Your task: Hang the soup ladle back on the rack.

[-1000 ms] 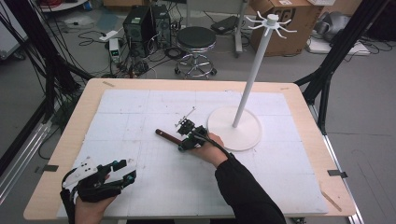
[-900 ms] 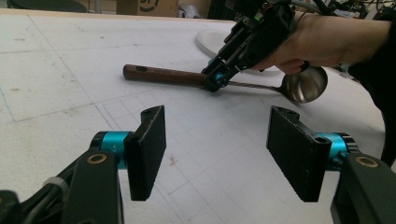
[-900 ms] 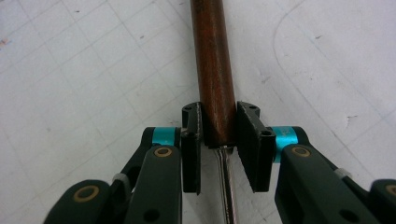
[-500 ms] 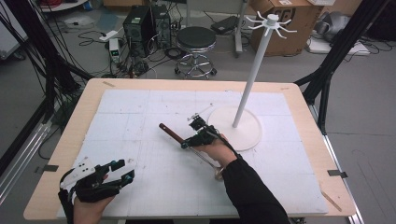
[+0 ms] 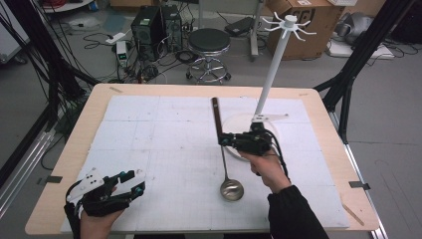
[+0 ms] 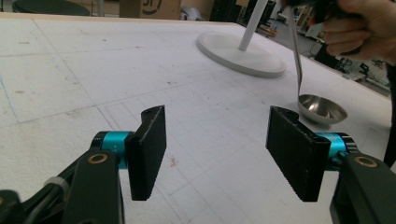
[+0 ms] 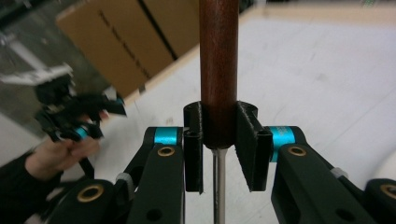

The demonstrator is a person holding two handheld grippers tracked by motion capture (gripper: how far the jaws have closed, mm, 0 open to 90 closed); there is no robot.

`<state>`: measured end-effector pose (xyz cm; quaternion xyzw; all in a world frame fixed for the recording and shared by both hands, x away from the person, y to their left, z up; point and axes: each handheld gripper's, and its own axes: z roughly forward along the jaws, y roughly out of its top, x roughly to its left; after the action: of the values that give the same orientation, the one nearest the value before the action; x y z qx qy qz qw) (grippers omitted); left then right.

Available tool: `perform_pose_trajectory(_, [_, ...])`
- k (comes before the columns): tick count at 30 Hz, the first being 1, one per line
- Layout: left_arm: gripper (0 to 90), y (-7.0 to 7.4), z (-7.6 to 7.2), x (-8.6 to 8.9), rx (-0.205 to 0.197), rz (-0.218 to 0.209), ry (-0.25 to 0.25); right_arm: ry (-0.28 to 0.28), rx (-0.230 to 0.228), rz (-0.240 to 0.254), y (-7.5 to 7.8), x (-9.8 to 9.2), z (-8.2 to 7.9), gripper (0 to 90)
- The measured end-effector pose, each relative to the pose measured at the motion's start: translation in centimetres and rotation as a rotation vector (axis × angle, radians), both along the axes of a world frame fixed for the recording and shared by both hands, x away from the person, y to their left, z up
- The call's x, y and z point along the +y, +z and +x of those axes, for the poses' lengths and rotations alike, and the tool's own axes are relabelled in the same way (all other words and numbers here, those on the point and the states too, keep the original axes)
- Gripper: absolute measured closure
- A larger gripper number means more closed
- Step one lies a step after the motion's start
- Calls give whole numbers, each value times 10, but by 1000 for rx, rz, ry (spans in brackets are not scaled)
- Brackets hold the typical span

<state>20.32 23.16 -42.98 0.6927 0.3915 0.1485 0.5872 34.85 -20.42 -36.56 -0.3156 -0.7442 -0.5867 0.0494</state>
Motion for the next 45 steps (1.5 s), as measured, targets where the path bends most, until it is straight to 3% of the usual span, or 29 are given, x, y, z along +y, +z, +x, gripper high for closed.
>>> perform_pose_trajectory(1, [386,0,0,-1,3,0,0,-48,-47,40,8,-17,-8,743])
perform_pose_trajectory(5, [387,0,0,-1,0,3,-2,-99,-79,82,15,-37,-14,743])
perform_pose_trajectory(11, [387,-1,1,0,4,4,2,-132,-111,125,25,-53,-21,743])
perform_pose_trajectory(13, [387,-2,1,0,4,4,3,-160,-143,150,40,-66,-24,743])
perform_pose_trajectory(15, [387,-2,1,0,6,4,2,-164,-148,149,44,-69,-25,742])
perform_pose_trajectory(16, [387,-2,1,-1,5,5,1,-194,-171,149,57,-77,-25,742])
perform_pose_trajectory(24, [387,-2,1,-2,5,8,-2,-229,-230,124,112,-98,-23,742])
perform_pose_trajectory(30, [387,-3,1,-1,9,9,3,-234,-271,107,140,-96,-24,741])
perform_pose_trajectory(37, [387,-2,0,-1,5,4,2,-230,-287,79,156,-82,-23,741])
perform_pose_trajectory(45, [387,-2,0,1,6,4,5,-295,-273,109,154,-112,-23,741])
